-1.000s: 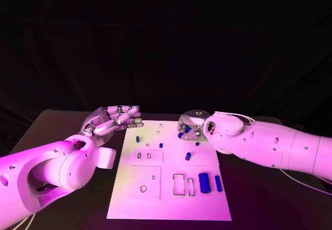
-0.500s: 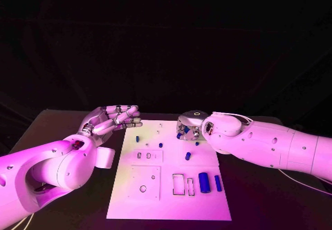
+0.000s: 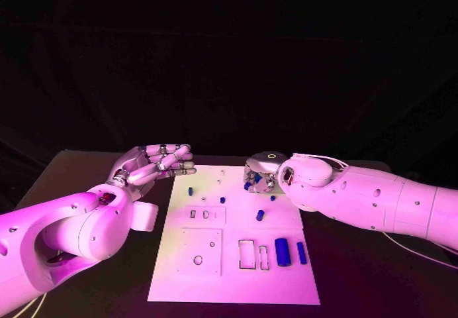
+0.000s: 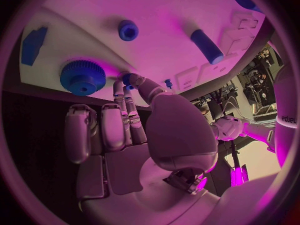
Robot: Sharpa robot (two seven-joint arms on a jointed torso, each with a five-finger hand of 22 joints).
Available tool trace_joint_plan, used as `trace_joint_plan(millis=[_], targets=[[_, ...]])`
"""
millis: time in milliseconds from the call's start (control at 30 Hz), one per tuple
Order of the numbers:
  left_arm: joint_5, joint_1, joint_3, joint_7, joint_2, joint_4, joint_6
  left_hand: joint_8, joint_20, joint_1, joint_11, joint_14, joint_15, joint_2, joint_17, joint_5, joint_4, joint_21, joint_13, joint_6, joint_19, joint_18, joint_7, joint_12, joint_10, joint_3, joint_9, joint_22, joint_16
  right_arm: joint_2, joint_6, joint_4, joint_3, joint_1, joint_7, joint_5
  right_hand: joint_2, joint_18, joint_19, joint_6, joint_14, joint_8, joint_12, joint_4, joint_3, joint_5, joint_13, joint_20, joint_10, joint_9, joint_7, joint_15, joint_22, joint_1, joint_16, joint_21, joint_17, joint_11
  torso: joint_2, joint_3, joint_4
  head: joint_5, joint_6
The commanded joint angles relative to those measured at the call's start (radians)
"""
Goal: Assemble the parts on the task board
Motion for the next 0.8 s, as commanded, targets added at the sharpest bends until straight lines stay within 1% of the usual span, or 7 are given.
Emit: trace_joint_plan(millis=[33, 233, 433, 533, 633, 700, 800], targets=[[0.000, 0.002, 0.001, 0.000, 0.001, 0.001, 0.016, -0.006, 0.000, 0.009, 0.003, -0.007, -0.001, 0.004, 0.002, -0.003, 0.000, 0.006, -0.002, -0.001, 0.007, 0.013, 0.010, -0.004, -0.004, -0.007, -0.001, 0.000, -0.003, 0.004, 0.035, -0.003, -0.002, -0.005, -0.003, -0.001, -0.005, -0.019, 0.007, -0.002, 0.041, -0.008, -0.001, 0.004, 0.002, -0.004, 0.000, 0.003, 0.008, 0.001, 0.002, 0.001, 0.033, -0.008, 0.006, 0.008, 0.003, 0.001, 0.001, -0.0004, -0.0003, -0.001, 0.001], [0.000, 0.003, 0.001, -0.002, 0.001, 0.001, 0.015, -0.007, 0.000, 0.010, 0.004, -0.006, 0.000, 0.004, 0.002, -0.003, 0.000, 0.006, -0.002, -0.002, 0.007, 0.013, 0.011, -0.005, -0.005, -0.008, -0.002, 0.000, -0.003, 0.006, 0.037, -0.009, -0.003, -0.006, -0.004, 0.008, -0.010, -0.020, 0.009, -0.006, 0.041, -0.013, -0.001, 0.011, 0.005, -0.004, 0.001, 0.003, 0.014, 0.001, 0.002, 0.001, 0.039, -0.013, 0.011, 0.011, 0.007, 0.001, 0.001, -0.0006, 0.0004, -0.001, 0.001], [0.002, 0.003, 0.001, -0.003, 0.001, -0.001, 0.014, -0.008, 0.000, 0.010, 0.005, -0.006, 0.000, 0.004, 0.003, -0.003, 0.000, 0.006, -0.002, -0.003, 0.007, 0.013, 0.011, -0.006, -0.006, -0.008, -0.002, 0.000, -0.004, 0.006, 0.030, -0.012, -0.003, -0.007, 0.000, 0.014, 0.000, -0.022, 0.015, 0.014, 0.041, -0.007, 0.005, 0.021, 0.019, 0.005, 0.005, 0.001, 0.035, 0.008, -0.007, -0.004, 0.053, -0.008, 0.020, 0.019, 0.015, -0.007, 0.001, -0.0004, -0.0001, 0.001, 0.002], [0.002, 0.004, 0.001, -0.004, 0.001, -0.001, 0.015, -0.009, 0.000, 0.011, 0.005, -0.006, 0.000, 0.005, 0.003, -0.003, 0.000, 0.006, -0.002, -0.003, 0.008, 0.013, 0.012, -0.007, -0.006, -0.008, -0.002, -0.001, -0.004, 0.004, 0.000, -0.010, -0.003, -0.008, 0.006, 0.025, 0.013, -0.025, 0.024, 0.031, 0.041, 0.001, 0.009, 0.024, 0.031, 0.014, 0.008, -0.003, 0.052, 0.014, -0.013, -0.010, 0.069, 0.002, 0.026, 0.028, 0.020, -0.013, 0.002, -0.0007, 0.0004, 0.001, 0.002], [0.003, 0.004, 0.001, -0.005, 0.001, -0.004, 0.015, -0.009, -0.001, 0.012, 0.005, -0.005, 0.000, 0.006, 0.003, -0.003, 0.000, 0.007, -0.002, -0.004, 0.008, 0.013, 0.012, -0.008, -0.007, -0.007, -0.002, -0.001, -0.004, 0.000, -0.048, -0.001, -0.003, -0.008, 0.010, 0.037, 0.020, -0.028, 0.034, 0.039, 0.042, 0.004, 0.011, 0.028, 0.039, 0.026, 0.010, -0.006, 0.062, 0.018, -0.016, -0.013, 0.085, 0.006, 0.030, 0.037, 0.025, -0.017, 0.001, 0.0001, 0.0002, 0.003, 0.004], [0.003, 0.004, 0.001, -0.005, 0.001, -0.006, 0.014, -0.010, -0.001, 0.013, 0.005, -0.005, 0.000, 0.007, 0.004, -0.003, -0.001, 0.007, -0.002, -0.004, 0.008, 0.013, 0.012, -0.008, -0.007, -0.007, -0.002, -0.001, -0.004, -0.003, -0.087, 0.006, -0.003, -0.008, 0.008, 0.042, 0.018, -0.029, 0.037, 0.041, 0.042, 0.005, 0.011, 0.029, 0.039, 0.028, 0.010, -0.007, 0.065, 0.020, -0.016, -0.014, 0.090, 0.004, 0.032, 0.040, 0.026, -0.017, 0.000, 0.0003, -0.0001, 0.002, 0.007], [0.004, 0.004, 0.001, -0.005, 0.002, -0.009, 0.015, -0.010, -0.001, 0.013, 0.005, -0.005, 0.000, 0.007, 0.004, -0.003, -0.001, 0.007, -0.002, -0.004, 0.008, 0.013, 0.012, -0.008, -0.007, -0.007, -0.002, -0.001, -0.004, -0.004, -0.135, 0.012, -0.002, -0.007, 0.000, 0.044, 0.014, -0.030, 0.038, 0.043, 0.042, 0.005, 0.011, 0.031, 0.038, 0.025, 0.011, -0.008, 0.067, 0.021, -0.016, -0.014, 0.092, 0.002, 0.032, 0.041, 0.026, -0.018, -0.001, -0.0008, 0.0000, 0.002, 0.011]])
